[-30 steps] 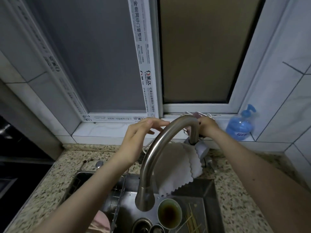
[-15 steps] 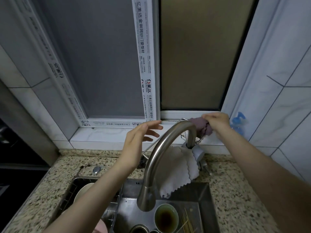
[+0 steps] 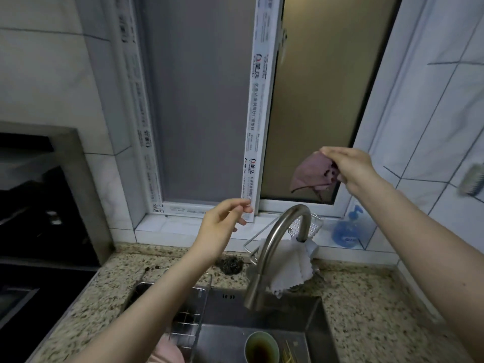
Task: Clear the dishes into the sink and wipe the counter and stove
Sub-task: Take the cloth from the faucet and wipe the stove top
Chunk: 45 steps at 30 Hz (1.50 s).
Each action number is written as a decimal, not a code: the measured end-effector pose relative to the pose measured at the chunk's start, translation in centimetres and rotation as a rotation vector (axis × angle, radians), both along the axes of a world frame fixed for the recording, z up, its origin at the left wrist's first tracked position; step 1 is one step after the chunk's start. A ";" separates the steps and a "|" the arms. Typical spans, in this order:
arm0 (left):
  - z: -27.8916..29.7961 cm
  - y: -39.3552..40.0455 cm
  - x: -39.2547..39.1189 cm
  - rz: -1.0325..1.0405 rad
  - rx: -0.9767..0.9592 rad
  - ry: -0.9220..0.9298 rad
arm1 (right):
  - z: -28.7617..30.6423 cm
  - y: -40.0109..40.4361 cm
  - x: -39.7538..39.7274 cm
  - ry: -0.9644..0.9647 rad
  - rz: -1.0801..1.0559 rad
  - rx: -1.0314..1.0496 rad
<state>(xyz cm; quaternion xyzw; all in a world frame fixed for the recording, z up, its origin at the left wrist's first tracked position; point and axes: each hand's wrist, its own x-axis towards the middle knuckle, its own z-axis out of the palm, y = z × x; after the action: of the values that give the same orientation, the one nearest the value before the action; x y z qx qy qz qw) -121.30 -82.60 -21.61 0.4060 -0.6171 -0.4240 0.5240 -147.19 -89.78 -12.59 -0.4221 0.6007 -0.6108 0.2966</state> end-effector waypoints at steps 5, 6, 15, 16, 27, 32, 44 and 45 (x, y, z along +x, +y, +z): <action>0.7 4.3 6.7 0.098 -0.078 -0.064 | 2.4 4.5 8.3 -0.046 0.312 0.011; 0.6 5.3 8.4 0.131 -0.078 -0.083 | 2.2 5.4 10.6 -0.032 0.371 0.033; -3.3 15.4 24.3 0.352 0.039 -0.223 | -6.0 12.1 29.5 0.150 0.670 0.177; -3.7 16.4 26.0 0.377 0.046 -0.238 | -6.8 12.6 31.0 0.188 0.671 0.181; -7.3 25.9 44.2 0.675 0.190 -0.075 | -14.7 13.9 48.8 0.232 0.743 0.183; -8.1 27.6 50.1 0.787 0.224 -0.042 | -17.6 12.2 55.1 0.190 0.770 0.204; -9.7 22.1 64.8 0.856 0.358 -0.057 | -25.0 6.6 70.3 0.017 0.754 0.290; -9.7 21.5 65.7 0.859 0.368 -0.052 | -25.1 6.1 71.1 0.015 0.761 0.293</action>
<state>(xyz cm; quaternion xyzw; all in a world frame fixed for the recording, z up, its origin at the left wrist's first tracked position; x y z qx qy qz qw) -55.59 -61.15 -31.26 0.7213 -0.3204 -0.2611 0.5558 -76.06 -83.65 -37.69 -0.5720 0.4846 -0.3622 0.5540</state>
